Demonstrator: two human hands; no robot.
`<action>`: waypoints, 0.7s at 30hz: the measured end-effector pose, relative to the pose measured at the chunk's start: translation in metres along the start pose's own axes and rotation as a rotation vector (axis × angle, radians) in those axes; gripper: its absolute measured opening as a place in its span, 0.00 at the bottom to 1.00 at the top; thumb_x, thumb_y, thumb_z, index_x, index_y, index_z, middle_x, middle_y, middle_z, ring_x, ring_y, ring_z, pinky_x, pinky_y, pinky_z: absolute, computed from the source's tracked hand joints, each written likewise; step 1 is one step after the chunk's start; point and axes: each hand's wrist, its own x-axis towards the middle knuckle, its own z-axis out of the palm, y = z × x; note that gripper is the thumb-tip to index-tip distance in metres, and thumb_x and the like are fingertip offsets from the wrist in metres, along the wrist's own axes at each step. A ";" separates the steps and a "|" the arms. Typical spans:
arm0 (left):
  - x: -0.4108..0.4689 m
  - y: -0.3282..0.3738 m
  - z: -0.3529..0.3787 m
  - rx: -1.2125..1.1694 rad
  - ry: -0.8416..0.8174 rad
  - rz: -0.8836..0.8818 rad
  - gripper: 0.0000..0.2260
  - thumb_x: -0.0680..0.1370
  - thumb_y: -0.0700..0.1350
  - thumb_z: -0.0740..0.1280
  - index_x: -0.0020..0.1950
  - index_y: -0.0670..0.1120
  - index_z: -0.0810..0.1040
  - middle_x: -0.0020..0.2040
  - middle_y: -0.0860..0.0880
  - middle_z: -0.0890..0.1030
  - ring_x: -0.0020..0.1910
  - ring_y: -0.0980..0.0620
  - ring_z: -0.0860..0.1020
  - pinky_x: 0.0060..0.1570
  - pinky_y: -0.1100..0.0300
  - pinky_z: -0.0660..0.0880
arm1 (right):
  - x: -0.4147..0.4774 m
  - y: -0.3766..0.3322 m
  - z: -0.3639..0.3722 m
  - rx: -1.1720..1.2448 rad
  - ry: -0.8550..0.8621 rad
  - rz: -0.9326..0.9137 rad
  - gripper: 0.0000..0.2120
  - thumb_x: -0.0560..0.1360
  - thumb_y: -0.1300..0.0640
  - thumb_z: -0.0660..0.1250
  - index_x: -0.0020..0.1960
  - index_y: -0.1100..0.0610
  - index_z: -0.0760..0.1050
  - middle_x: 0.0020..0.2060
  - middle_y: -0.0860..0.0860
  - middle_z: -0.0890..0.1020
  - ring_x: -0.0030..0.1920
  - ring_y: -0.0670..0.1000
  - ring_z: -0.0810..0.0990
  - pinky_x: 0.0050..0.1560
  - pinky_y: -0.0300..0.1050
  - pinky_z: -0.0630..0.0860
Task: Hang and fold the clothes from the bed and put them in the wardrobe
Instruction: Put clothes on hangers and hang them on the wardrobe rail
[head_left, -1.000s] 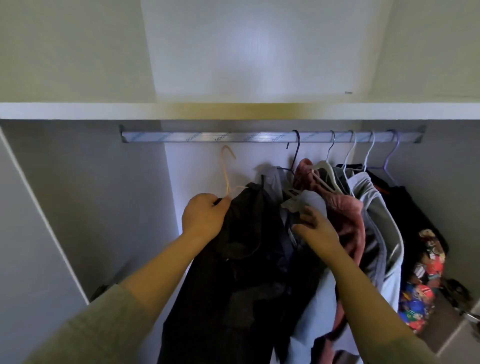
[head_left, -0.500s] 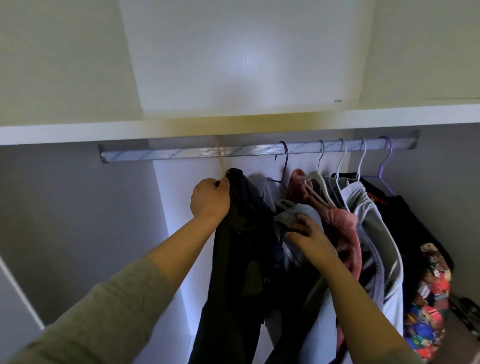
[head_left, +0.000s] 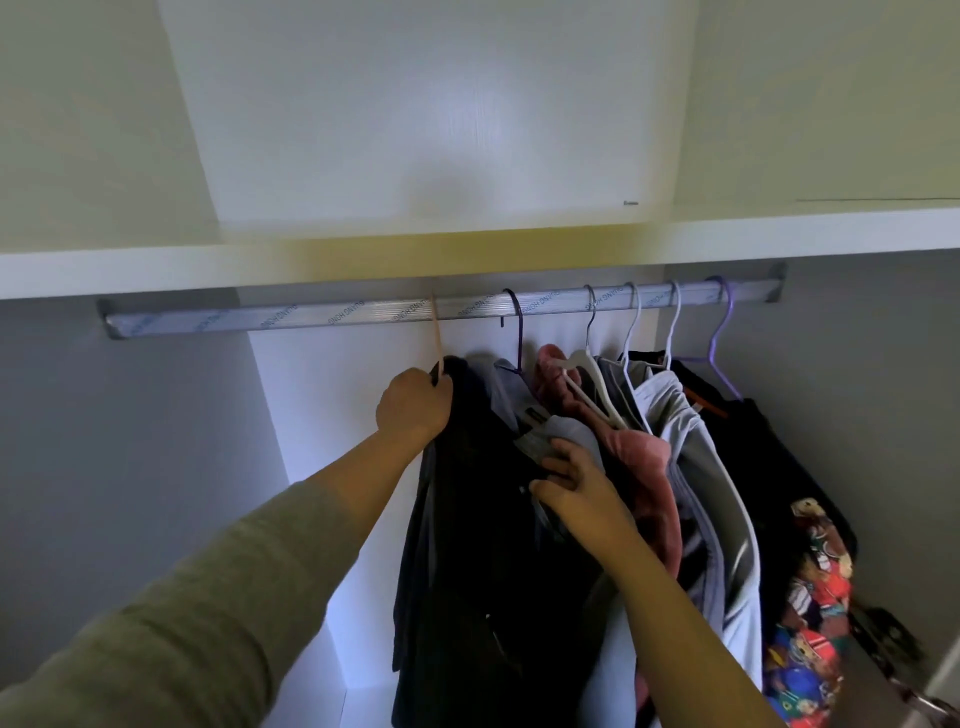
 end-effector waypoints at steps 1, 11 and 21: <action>0.000 -0.003 0.004 0.000 0.002 -0.009 0.21 0.82 0.51 0.59 0.30 0.44 0.64 0.29 0.50 0.67 0.29 0.52 0.68 0.26 0.60 0.59 | 0.000 0.000 -0.001 -0.005 0.001 -0.001 0.29 0.76 0.64 0.70 0.73 0.52 0.65 0.61 0.48 0.75 0.58 0.45 0.76 0.44 0.31 0.74; 0.003 -0.002 0.015 -0.031 -0.064 -0.022 0.21 0.80 0.55 0.62 0.30 0.47 0.65 0.27 0.50 0.68 0.27 0.54 0.68 0.28 0.61 0.60 | 0.001 -0.003 -0.002 -0.046 -0.043 -0.027 0.28 0.76 0.59 0.71 0.73 0.49 0.65 0.54 0.38 0.75 0.53 0.37 0.76 0.45 0.27 0.73; -0.047 -0.016 -0.012 -0.131 -0.122 0.071 0.11 0.80 0.55 0.63 0.42 0.49 0.71 0.37 0.54 0.74 0.37 0.55 0.75 0.34 0.65 0.67 | -0.027 -0.024 0.005 0.071 0.007 -0.030 0.14 0.79 0.54 0.65 0.63 0.43 0.73 0.55 0.44 0.82 0.57 0.45 0.80 0.64 0.49 0.75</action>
